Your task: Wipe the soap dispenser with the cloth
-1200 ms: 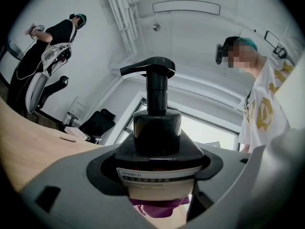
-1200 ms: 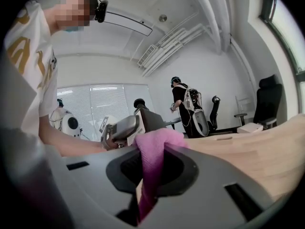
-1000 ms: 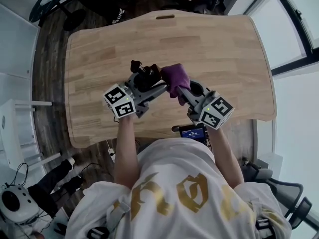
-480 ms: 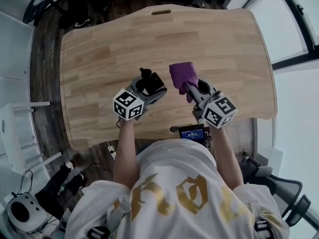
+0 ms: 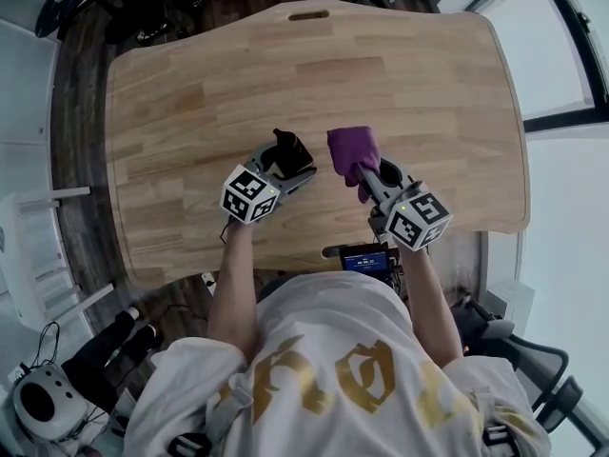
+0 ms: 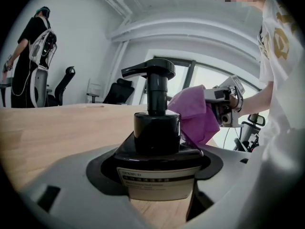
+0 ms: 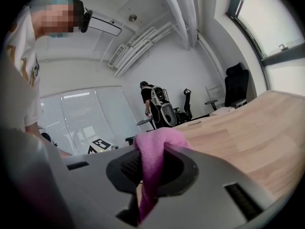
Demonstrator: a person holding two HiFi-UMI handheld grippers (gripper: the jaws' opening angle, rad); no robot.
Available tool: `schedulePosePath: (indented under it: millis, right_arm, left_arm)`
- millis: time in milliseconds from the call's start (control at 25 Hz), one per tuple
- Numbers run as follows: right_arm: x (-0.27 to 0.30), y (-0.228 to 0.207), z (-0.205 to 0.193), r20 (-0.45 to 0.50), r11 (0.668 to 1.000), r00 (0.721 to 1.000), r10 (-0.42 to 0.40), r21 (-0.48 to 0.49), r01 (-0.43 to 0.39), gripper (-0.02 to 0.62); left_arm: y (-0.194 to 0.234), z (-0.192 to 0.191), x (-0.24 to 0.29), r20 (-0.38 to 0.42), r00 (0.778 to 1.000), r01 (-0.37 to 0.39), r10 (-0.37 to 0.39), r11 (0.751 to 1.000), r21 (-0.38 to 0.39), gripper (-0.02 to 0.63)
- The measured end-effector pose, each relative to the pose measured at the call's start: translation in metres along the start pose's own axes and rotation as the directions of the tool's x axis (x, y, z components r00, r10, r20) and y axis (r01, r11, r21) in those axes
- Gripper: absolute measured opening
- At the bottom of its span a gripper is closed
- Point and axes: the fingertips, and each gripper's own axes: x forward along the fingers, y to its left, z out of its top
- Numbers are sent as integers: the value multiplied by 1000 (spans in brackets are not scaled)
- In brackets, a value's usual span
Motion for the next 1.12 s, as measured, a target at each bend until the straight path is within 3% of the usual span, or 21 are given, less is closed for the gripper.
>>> schedulePosePath:
  millis: [400, 640, 840, 1120]
  right_arm:
    - [10, -16, -11, -23, 998, 1000, -14, 64, 15, 34]
    - [10, -22, -11, -27, 997, 999, -18, 69, 20, 34]
    - [9, -22, -12, -26, 997, 1000, -17, 80, 19, 34]
    - [8, -18, -12, -19, 996, 1000, -2, 93, 3, 34]
  left_arm:
    - [2, -28, 28, -120, 992, 50, -46, 998, 34, 359]
    - [3, -33, 38, -126, 991, 52, -44, 997, 59, 359]
    - [-3, -39, 40, -196, 980, 67, -31, 981, 182, 359]
    - [-3, -59, 37, -277, 961, 72, -11, 974, 213, 359]
